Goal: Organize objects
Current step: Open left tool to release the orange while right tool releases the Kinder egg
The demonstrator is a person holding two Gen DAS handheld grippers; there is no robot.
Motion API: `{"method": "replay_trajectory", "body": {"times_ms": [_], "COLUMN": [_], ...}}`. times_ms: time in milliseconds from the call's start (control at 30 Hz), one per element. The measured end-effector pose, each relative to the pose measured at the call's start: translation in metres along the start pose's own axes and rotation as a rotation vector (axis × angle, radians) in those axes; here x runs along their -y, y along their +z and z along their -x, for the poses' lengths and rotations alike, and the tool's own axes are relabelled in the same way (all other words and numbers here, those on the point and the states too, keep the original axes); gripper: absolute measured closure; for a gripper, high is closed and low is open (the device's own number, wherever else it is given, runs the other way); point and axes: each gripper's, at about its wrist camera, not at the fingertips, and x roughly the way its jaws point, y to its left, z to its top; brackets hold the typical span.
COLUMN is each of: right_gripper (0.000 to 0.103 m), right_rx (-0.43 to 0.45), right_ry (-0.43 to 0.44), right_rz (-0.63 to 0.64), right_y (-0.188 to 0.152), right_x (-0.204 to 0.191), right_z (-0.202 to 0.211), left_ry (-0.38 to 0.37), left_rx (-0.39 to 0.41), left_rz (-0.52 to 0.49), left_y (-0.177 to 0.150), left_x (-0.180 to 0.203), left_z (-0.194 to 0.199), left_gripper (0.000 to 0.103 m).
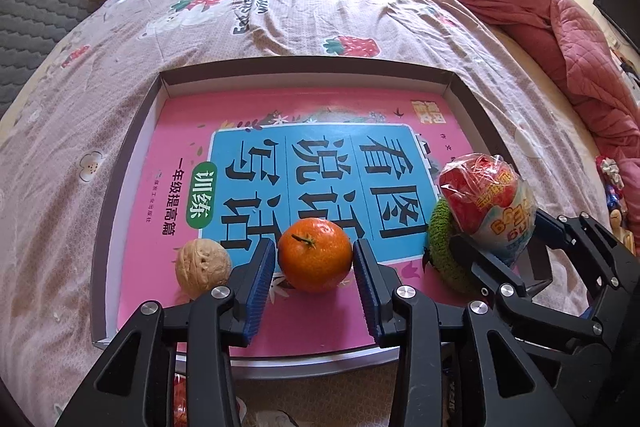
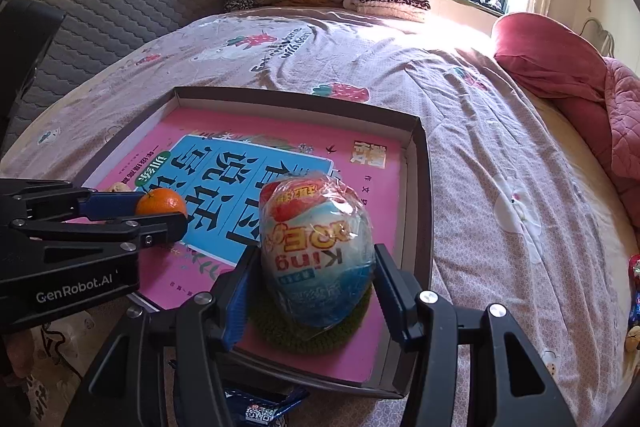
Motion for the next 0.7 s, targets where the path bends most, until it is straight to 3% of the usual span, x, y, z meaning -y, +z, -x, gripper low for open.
{"method": "replay_trajectory", "body": {"times_ms": [567, 700], "right_gripper": [0.046, 0.045], "right_rx": [0.016, 0.014], "right_ry": [-0.002, -0.001], "right_rz": [-0.012, -0.015], "right_y": [0.004, 0.003], "right_x": [0.002, 0.002], "right_z": [0.007, 0.008], "left_ry": [-0.029, -0.026], "left_rx": [0.046, 0.054], "left_rz": [0.028, 0.025], "left_y": [-0.019, -0.026], "left_x": [-0.003, -0.004], "left_z": [0.028, 0.034], "left_gripper": [0.047, 0.04]}}
